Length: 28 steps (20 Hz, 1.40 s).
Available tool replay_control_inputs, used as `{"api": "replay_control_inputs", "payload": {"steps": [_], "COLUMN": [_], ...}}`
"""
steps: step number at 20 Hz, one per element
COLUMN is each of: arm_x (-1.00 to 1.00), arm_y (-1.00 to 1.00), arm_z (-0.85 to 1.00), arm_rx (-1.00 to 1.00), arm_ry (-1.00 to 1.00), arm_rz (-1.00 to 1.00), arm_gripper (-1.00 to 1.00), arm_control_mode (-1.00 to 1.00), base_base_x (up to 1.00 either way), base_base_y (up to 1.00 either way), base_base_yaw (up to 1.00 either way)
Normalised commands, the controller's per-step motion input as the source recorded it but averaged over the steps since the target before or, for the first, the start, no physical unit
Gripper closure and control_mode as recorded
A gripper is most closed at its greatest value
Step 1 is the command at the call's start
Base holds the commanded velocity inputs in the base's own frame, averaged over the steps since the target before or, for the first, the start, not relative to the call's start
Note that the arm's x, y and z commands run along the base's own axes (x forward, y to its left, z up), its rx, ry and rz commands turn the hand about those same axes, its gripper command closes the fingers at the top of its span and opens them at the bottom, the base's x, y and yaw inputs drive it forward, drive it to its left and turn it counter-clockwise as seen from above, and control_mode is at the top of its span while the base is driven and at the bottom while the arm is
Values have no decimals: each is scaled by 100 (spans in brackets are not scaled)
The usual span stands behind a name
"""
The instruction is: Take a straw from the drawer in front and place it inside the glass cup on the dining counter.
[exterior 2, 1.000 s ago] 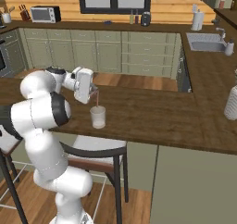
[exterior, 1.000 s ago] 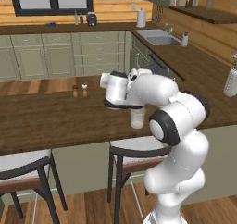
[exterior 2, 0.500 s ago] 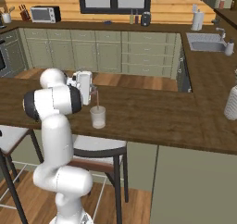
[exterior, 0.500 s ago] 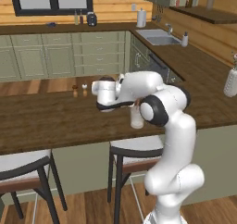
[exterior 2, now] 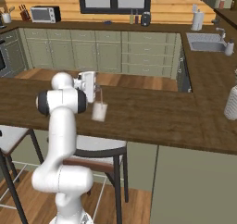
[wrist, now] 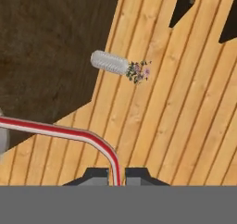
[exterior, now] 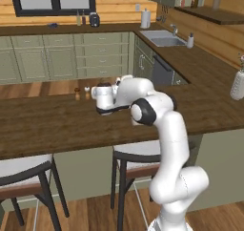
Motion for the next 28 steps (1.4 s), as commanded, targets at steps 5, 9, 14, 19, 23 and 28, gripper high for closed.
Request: {"api": "replay_control_inputs", "payload": {"steps": [5,9,14,19,23,28], "arm_x": [14,-33,-30,-6,-15,-47], "arm_y": [5,1,-1,-15,-29,-15], "arm_z": [-16,-4,-6,-11,-13,-7], "arm_rx": [-5,-1,0,-1,-1,0], "arm_ry": [12,12,15,16,15,11], "arm_rz": [0,0,-3,-5,-6,-4], "arm_gripper": [100,100,100,100,100,100], "arm_control_mode": [-100,-100,-100,-100,-100,-100], "base_base_x": [0,0,0,0,0,0], "base_base_y": [0,0,0,0,0,0], "base_base_yaw": [0,0,0,0,0,0]}}
